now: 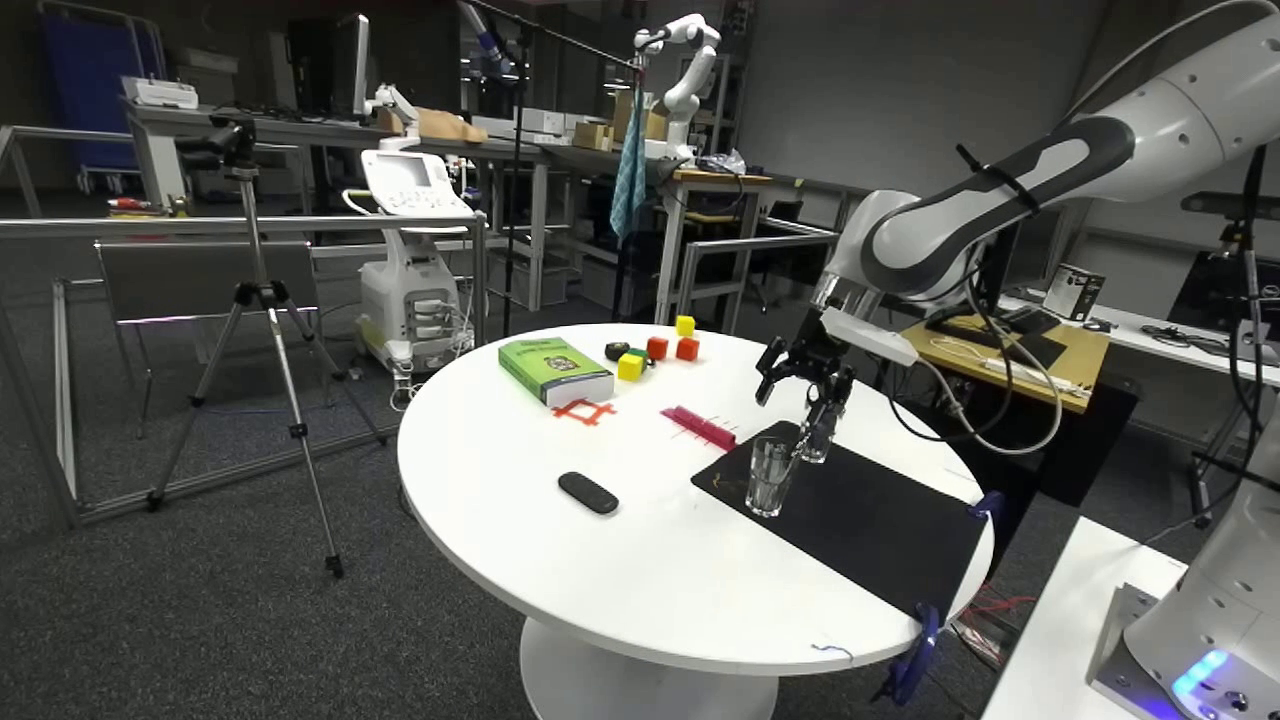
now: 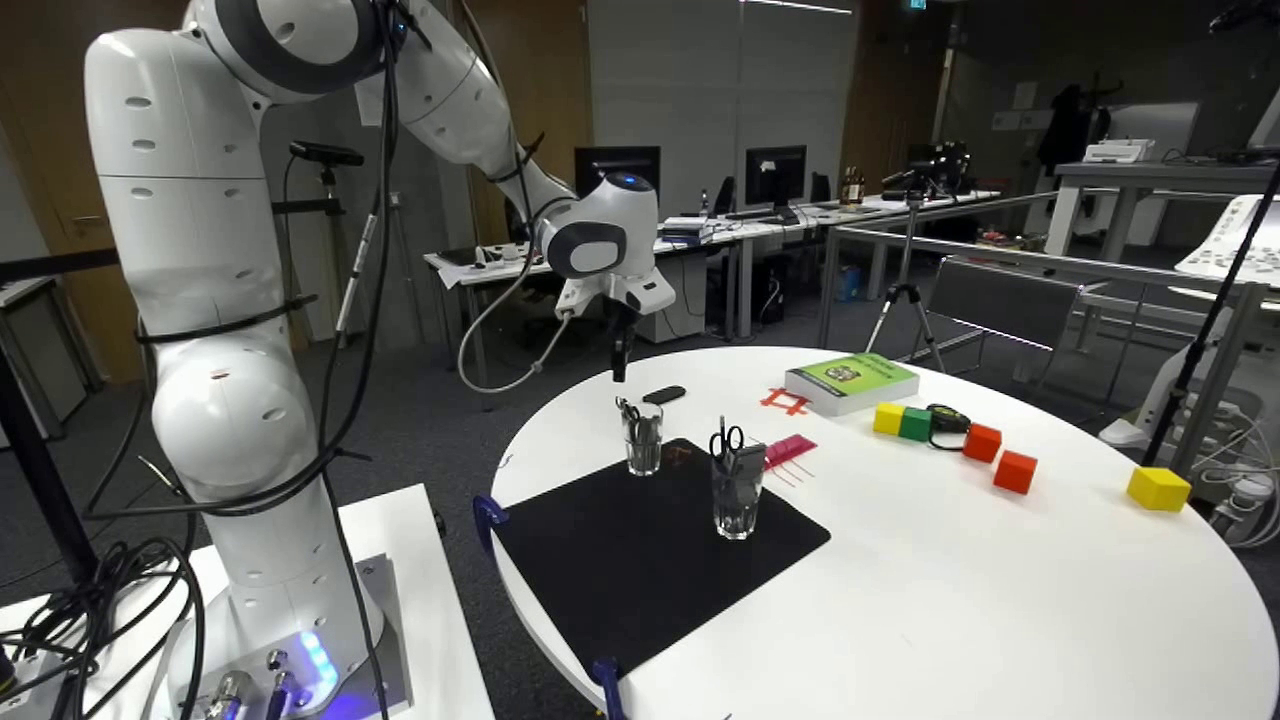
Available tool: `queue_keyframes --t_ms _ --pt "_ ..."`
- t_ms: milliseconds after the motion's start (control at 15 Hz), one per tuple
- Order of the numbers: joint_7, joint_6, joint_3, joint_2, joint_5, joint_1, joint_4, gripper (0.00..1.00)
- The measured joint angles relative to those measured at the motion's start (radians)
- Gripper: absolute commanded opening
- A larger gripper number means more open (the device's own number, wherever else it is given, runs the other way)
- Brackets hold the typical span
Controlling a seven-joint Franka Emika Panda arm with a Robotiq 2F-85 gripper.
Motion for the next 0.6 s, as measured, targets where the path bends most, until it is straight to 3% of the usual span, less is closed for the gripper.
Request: queue_keyframes --t_ms 600 --pt "0.141 -0.172 0.000 -0.032 -0.092 0.012 -0.014 1.00"
